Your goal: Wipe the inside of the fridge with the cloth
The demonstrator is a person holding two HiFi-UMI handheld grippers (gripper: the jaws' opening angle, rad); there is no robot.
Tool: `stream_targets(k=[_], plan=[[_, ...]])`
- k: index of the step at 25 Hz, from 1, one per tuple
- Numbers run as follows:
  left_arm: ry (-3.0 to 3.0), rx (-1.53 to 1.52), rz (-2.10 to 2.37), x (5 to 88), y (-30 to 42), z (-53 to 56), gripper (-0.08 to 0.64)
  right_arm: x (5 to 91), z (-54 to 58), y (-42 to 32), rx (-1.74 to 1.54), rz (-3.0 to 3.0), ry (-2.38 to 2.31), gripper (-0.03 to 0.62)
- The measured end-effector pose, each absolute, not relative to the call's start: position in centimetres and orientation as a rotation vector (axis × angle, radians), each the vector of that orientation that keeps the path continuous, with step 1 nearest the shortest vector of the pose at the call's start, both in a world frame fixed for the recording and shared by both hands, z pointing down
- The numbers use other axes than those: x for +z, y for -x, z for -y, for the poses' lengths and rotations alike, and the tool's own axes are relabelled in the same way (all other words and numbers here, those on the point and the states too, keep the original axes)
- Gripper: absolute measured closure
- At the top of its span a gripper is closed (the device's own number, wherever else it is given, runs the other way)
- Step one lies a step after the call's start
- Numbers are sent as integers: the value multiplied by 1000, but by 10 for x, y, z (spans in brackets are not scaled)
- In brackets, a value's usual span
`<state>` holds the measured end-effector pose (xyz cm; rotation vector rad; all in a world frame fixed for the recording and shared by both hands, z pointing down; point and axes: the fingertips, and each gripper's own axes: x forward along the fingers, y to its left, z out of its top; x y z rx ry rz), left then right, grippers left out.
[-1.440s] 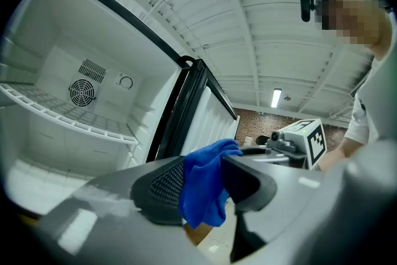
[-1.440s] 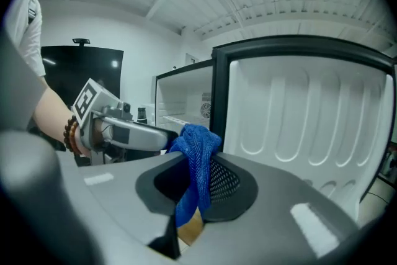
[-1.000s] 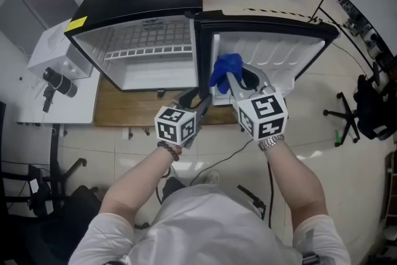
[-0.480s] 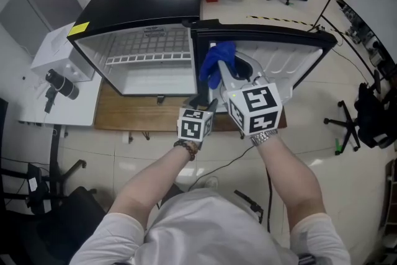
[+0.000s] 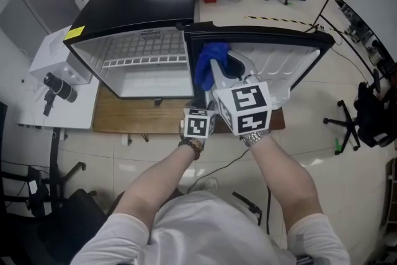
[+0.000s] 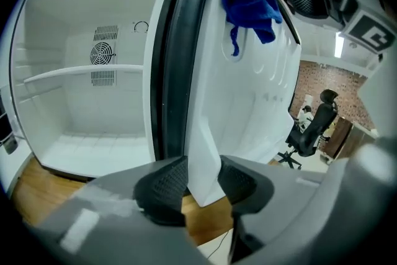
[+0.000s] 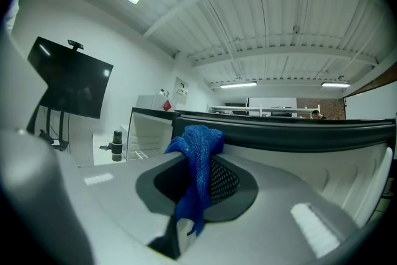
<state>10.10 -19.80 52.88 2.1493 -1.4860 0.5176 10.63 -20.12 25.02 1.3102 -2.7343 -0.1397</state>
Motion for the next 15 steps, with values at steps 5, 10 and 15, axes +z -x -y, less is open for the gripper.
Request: stream_targets(k=[5, 10, 15], plan=[[-2124, 547, 1510, 533, -102, 199, 436, 249, 206, -114, -130, 2734, -1352, 543], [-2105, 576, 1511, 535, -98, 197, 440, 249, 210, -123, -120, 2727, -1391, 543], [-2122, 548, 1496, 531, -102, 198, 443, 248, 213, -134, -122, 2715, -1425, 543]])
